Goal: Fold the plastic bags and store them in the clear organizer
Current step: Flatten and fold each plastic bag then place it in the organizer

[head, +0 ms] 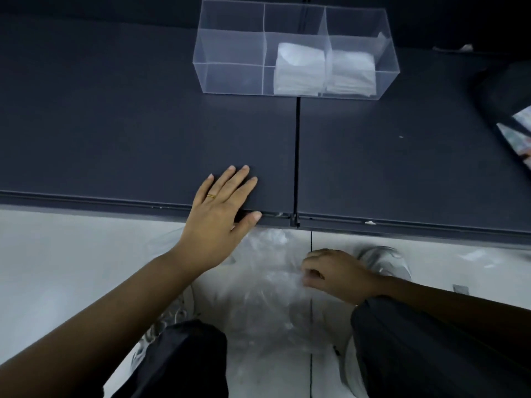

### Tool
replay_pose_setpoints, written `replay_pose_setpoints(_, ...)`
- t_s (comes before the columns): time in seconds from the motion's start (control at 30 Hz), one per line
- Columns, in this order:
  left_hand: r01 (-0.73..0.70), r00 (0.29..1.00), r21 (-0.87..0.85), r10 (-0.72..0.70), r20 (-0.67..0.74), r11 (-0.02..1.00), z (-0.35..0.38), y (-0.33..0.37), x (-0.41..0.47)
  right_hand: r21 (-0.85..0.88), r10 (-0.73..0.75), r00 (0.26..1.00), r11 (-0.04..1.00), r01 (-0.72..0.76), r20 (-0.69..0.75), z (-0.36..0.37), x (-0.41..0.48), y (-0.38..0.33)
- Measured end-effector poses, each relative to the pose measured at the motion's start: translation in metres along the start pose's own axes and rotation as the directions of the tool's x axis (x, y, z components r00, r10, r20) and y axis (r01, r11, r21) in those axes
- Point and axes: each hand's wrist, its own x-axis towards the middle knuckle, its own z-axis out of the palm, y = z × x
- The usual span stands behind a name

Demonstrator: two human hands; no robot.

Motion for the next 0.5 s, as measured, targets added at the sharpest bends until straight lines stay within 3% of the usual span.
replay_pose_setpoints(0.1,0.000,0.975,-0.375,0.083,0.207,0.927,-0.023,0.005,0.001,0.369,-0.096,0.994,0.923,0.112,-0.061,-0.048,-0.022,-0.021)
replay_pose_setpoints(0.17,0.045,0.904,-0.594,0.221,0.367,0.803,-0.040,0.012,-0.003,0.585,-0.112,0.984,0.793,0.173,-0.139,-0.081,-0.036,-0.029)
replay_pose_setpoints(0.23,0.163,0.845,-0.727,0.286,0.452,0.667,-0.054,0.016,-0.005,0.733,-0.033,0.984,0.662,0.155,-0.178,-0.108,-0.045,-0.027)
replay_pose_setpoints(0.3,0.217,0.894,-0.774,0.198,0.403,0.595,-0.057,0.020,-0.002,0.768,0.086,0.978,0.633,0.094,-0.190,-0.122,-0.045,-0.013)
replay_pose_setpoints(0.37,0.239,0.959,-0.763,-0.023,0.283,0.601,-0.053,0.022,0.005,0.732,0.211,0.958,0.681,0.000,-0.196,-0.130,-0.042,-0.001)
replay_pose_setpoints(0.43,0.256,0.967,-0.762,-0.161,0.198,0.595,-0.049,0.023,0.013,0.679,0.331,0.911,0.730,-0.081,-0.247,-0.135,-0.038,0.005)
replay_pose_setpoints(0.5,0.246,0.968,-0.775,-0.191,0.163,0.582,-0.047,0.026,0.019,0.718,0.420,0.841,0.694,-0.056,-0.342,-0.141,-0.036,0.006)
